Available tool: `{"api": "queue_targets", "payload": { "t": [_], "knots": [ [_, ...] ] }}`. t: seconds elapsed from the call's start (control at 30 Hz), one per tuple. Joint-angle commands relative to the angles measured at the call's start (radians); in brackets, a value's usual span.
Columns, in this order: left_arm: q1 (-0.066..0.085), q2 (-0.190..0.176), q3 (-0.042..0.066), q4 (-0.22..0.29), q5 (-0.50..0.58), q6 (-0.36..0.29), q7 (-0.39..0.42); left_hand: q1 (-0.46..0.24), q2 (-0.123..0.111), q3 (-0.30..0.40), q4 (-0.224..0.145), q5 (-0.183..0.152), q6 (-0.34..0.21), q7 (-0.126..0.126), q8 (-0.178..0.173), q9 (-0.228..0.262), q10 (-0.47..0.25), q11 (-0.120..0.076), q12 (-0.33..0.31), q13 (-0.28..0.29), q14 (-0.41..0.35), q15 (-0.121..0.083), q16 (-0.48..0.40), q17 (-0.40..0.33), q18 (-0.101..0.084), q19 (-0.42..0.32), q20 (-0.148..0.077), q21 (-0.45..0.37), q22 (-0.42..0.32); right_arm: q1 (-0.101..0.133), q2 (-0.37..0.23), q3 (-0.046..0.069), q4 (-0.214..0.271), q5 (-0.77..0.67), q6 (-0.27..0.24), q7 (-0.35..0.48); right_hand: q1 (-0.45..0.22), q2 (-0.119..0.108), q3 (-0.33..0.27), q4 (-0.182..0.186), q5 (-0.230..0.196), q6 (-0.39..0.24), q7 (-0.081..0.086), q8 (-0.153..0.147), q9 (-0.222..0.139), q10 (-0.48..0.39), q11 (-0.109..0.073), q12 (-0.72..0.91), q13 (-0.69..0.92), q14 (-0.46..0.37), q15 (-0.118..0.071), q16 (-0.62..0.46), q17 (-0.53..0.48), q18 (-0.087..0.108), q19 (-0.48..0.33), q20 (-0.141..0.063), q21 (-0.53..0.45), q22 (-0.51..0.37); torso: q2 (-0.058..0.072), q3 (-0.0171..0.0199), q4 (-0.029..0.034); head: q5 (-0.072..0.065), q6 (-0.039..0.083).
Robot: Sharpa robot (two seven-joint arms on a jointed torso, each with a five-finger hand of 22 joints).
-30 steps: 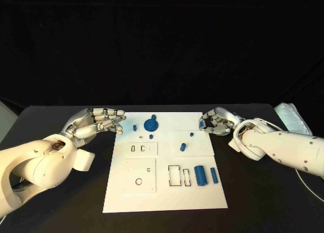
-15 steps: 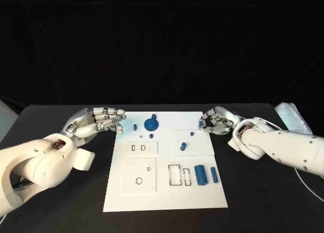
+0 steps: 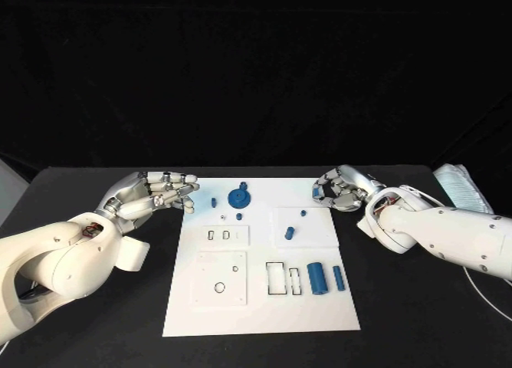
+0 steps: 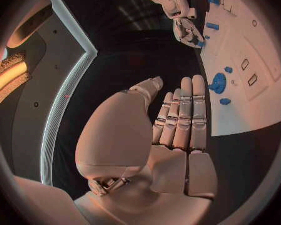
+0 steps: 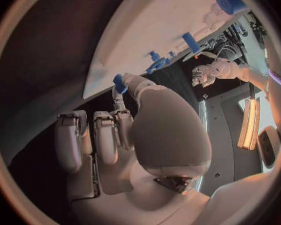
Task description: Assemble the parts on the task board
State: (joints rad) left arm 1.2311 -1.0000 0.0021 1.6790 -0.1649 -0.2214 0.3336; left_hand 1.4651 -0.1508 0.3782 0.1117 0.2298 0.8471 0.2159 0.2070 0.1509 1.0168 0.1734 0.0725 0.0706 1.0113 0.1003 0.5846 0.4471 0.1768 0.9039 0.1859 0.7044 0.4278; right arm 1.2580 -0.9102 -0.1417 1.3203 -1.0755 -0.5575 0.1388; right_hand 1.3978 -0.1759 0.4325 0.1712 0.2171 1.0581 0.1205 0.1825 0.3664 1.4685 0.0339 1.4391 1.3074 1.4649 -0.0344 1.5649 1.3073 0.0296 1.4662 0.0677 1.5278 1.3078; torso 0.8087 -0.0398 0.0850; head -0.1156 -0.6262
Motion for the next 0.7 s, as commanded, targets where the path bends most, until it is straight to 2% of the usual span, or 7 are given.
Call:
{"api": "queue_targets", "payload": {
  "t": [0.03, 0.2, 0.33, 0.43, 0.53, 0.7],
  "knots": [
    [0.001, 0.001, 0.000, 0.003, -0.004, 0.011, 0.002, -0.007, -0.001, 0.007, 0.000, -0.002, -0.007, 0.029, -0.006, 0.002, -0.008, 0.003, 0.006, 0.001, -0.009, 0.000, 0.006, -0.001, 0.005, -0.005, 0.000, 0.004, 0.001, 0.018, -0.004, 0.002, 0.026, -0.026, -0.052, -0.039, 0.001, 0.011, 0.005, 0.000, 0.003, 0.012, -0.014, 0.010, 0.019, 0.027, -0.008, 0.006, 0.177, 0.106, -0.009, 0.006, 0.263, -0.018, 0.085, -0.005, 0.003, 0.226, -0.002, -0.0005, -0.0017, 0.005, 0.000],
    [0.001, 0.003, 0.000, 0.001, -0.004, 0.008, 0.000, -0.007, -0.002, 0.007, 0.000, -0.002, -0.008, 0.029, -0.006, 0.002, -0.008, 0.003, 0.006, 0.001, -0.010, 0.000, 0.006, -0.001, 0.005, -0.005, 0.000, 0.004, 0.001, 0.047, -0.011, 0.003, 0.079, -0.031, -0.054, -0.069, 0.001, 0.009, 0.005, -0.002, 0.003, 0.010, -0.014, 0.010, 0.019, 0.027, -0.008, 0.006, 0.177, 0.106, -0.009, 0.006, 0.263, -0.018, 0.085, -0.005, 0.003, 0.226, -0.004, -0.0023, -0.0027, 0.010, -0.002],
    [0.001, 0.006, 0.000, 0.000, -0.004, 0.007, -0.002, -0.008, -0.003, 0.007, 0.000, -0.002, -0.008, 0.029, -0.006, 0.002, -0.009, 0.003, 0.006, 0.001, -0.011, 0.000, 0.006, -0.001, 0.004, -0.006, 0.000, 0.004, 0.001, 0.063, -0.008, 0.003, 0.150, -0.059, -0.069, -0.159, 0.000, 0.009, 0.006, -0.003, 0.000, 0.011, -0.014, 0.012, 0.020, 0.028, -0.008, 0.007, 0.178, 0.106, -0.009, 0.006, 0.263, -0.018, 0.085, -0.006, 0.004, 0.227, -0.005, -0.0023, -0.0022, 0.016, -0.005],
    [0.001, 0.007, 0.000, 0.000, -0.004, 0.006, -0.003, -0.008, -0.003, 0.007, 0.000, -0.002, -0.008, 0.029, -0.006, 0.002, -0.009, 0.003, 0.006, 0.001, -0.011, 0.000, 0.006, -0.001, 0.004, -0.006, 0.000, 0.004, 0.001, 0.065, 0.003, 0.002, 0.201, -0.081, -0.083, -0.252, -0.002, 0.009, 0.007, -0.004, -0.005, 0.012, -0.015, 0.015, 0.021, 0.027, -0.009, 0.004, 0.176, 0.105, -0.010, 0.005, 0.261, -0.017, 0.084, -0.006, 0.001, 0.224, -0.004, -0.0019, -0.0024, 0.020, -0.005],
    [0.001, 0.007, 0.000, 0.000, -0.004, 0.004, -0.004, -0.008, -0.003, 0.007, 0.000, -0.002, -0.009, 0.029, -0.006, 0.002, -0.009, 0.003, 0.006, 0.001, -0.011, 0.001, 0.006, -0.001, 0.004, -0.007, 0.001, 0.004, 0.001, 0.061, 0.022, 0.000, 0.256, -0.094, -0.093, -0.331, -0.007, 0.005, 0.006, -0.005, -0.010, 0.011, -0.015, 0.018, 0.022, 0.026, -0.009, 0.002, 0.175, 0.105, -0.010, 0.004, 0.259, -0.017, 0.084, -0.007, 0.001, 0.223, -0.004, -0.0014, -0.0030, 0.030, -0.010],
    [0.001, 0.006, -0.001, -0.002, -0.004, -0.001, -0.007, -0.009, -0.003, 0.007, 0.000, -0.002, -0.009, 0.029, -0.006, 0.002, -0.009, 0.003, 0.006, 0.001, -0.011, 0.001, 0.006, -0.001, 0.004, -0.007, 0.001, 0.005, 0.001, 0.052, 0.065, -0.002, 0.326, -0.136, -0.110, -0.413, -0.009, 0.004, 0.006, -0.005, -0.012, 0.010, -0.015, 0.018, 0.023, 0.025, -0.009, 0.001, 0.174, 0.104, -0.010, 0.002, 0.255, -0.016, 0.082, -0.007, -0.003, 0.220, -0.004, -0.0003, -0.0069, 0.044, -0.010]
  ]
}}
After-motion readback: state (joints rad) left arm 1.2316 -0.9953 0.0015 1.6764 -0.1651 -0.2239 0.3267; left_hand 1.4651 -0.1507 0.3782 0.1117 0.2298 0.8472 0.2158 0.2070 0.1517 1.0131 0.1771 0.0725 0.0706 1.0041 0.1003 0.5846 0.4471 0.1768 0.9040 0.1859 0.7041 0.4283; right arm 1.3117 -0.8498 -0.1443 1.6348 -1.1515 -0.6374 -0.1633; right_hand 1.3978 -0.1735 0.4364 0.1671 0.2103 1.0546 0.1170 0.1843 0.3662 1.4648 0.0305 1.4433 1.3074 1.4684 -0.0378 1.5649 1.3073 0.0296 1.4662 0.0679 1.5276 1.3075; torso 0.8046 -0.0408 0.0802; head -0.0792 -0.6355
